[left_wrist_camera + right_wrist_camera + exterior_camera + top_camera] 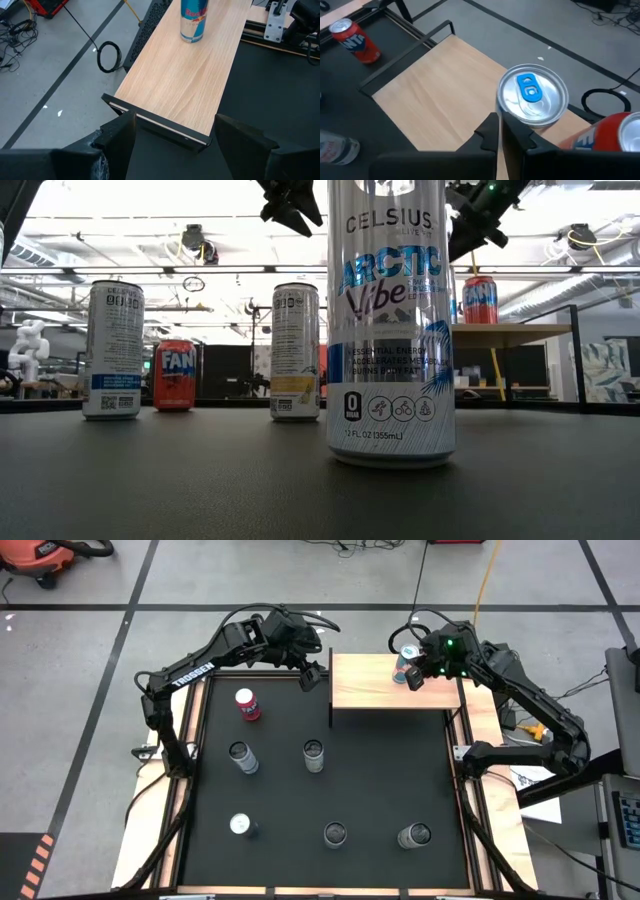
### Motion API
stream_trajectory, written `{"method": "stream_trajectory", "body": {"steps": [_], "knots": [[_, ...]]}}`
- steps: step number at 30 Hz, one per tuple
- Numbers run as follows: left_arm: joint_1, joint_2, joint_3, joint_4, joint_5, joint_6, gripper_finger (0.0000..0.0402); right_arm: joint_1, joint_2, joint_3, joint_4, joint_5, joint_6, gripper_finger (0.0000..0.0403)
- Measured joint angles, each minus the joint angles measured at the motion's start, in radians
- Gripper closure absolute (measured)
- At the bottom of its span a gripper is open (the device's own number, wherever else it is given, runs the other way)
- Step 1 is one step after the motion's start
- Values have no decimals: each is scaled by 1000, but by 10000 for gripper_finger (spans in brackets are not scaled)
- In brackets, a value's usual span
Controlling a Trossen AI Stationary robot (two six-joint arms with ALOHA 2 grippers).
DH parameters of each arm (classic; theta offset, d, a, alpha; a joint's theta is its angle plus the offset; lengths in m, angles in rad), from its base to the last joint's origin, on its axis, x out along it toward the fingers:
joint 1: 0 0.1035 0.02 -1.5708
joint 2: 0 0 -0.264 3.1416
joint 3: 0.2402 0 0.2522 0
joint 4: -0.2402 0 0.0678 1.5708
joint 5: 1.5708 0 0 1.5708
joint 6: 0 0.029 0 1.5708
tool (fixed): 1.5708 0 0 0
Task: Place canned beverage on shelf
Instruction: Put the top blue soda can on the shelf
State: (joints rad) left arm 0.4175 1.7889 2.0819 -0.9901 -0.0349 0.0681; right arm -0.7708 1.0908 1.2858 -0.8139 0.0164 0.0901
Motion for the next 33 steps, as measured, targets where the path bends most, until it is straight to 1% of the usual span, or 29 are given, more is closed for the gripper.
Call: {"method": "stream_trajectory", "body": {"steps": [10, 17, 33], "knots": [[0, 0, 0, 0, 0, 0, 135, 0, 0, 0, -18, 16, -1, 403], [0, 0, 0, 0, 0, 0, 135, -1, 0, 0, -40, 119, -5, 403], [0, 0, 0, 0, 0, 0, 135, -2, 0, 0, -30, 119, -5, 403]]}}
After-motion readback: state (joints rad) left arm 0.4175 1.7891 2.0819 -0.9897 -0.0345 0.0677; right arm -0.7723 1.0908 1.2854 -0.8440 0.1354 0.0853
